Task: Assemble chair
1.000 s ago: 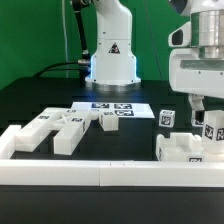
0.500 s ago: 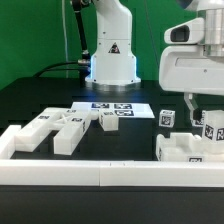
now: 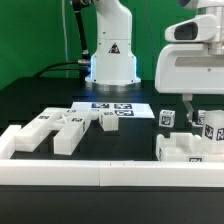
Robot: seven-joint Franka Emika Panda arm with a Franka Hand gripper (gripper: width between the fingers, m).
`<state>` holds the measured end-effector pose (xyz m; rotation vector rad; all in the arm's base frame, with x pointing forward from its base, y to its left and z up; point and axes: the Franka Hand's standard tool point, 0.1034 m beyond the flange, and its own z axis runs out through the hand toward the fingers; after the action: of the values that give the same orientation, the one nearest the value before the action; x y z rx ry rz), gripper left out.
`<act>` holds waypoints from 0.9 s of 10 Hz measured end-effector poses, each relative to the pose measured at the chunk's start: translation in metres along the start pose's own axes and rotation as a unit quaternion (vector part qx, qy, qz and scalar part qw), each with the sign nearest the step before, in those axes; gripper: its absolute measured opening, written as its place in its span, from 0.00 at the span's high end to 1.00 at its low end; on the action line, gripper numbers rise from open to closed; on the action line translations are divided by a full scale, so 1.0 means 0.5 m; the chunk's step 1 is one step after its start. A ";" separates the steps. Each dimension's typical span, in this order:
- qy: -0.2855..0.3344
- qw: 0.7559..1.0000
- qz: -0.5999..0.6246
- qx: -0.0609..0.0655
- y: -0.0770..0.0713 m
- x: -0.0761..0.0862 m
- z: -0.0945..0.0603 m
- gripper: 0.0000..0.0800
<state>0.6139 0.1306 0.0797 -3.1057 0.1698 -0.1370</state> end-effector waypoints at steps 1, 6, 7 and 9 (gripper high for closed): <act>0.000 0.999 -0.040 -0.002 0.000 0.000 0.001 0.19; 0.001 0.986 -0.169 -0.006 0.010 0.002 0.002 0.19; 0.001 0.986 -0.168 -0.006 0.010 0.002 0.002 0.30; 0.001 0.988 -0.157 -0.005 0.010 0.002 0.002 0.47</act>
Offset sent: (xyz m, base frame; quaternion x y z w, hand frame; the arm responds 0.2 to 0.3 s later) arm 0.0009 -0.0024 -0.0004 -0.0002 -0.0024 -0.2001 0.9798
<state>0.6146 0.1254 0.0789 -3.1181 -0.3223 -0.1466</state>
